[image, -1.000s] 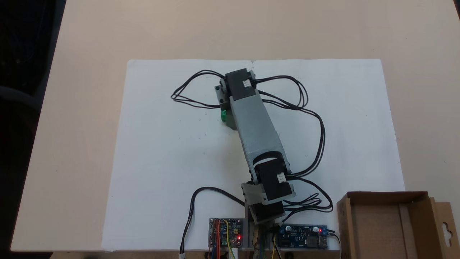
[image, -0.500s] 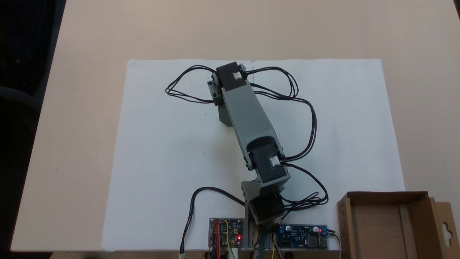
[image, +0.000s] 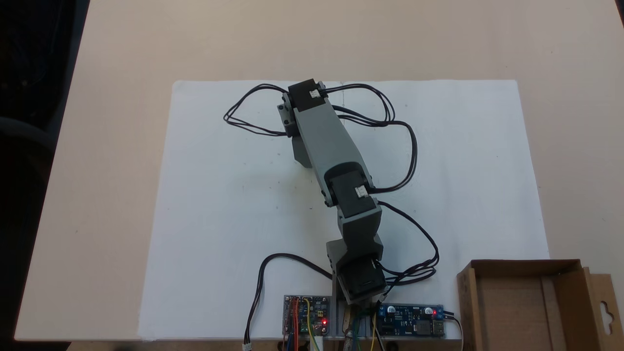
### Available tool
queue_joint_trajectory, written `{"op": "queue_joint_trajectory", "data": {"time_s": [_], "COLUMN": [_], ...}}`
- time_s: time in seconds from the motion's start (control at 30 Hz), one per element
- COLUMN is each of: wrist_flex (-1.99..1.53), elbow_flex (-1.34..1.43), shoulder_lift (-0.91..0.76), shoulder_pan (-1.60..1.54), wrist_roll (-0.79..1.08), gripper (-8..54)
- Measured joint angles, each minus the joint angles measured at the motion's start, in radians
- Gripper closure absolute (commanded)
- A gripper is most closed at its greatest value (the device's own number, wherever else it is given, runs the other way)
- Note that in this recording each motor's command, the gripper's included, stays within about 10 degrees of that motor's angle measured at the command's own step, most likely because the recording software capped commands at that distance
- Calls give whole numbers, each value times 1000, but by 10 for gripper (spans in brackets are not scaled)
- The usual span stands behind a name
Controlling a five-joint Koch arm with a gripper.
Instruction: Grasp a green dice and put it in the bin.
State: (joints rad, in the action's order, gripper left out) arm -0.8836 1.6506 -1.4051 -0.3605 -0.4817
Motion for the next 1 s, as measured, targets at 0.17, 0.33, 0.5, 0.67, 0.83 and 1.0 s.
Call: {"op": "queue_joint_trajectory", "data": {"time_s": [0.17,0.33,0.5,0.67,0.83,1.0], "wrist_flex": [26,32,32,32,32,32], "elbow_flex": [-2,-3,-3,-2,-2,-2], "shoulder_lift": [18,40,67,98,123,140], "shoulder_pan": [0,0,0,0,-9,-14], "wrist_roll": [0,0,0,0,0,0], "gripper": [41,41,41,41,40,40]}}
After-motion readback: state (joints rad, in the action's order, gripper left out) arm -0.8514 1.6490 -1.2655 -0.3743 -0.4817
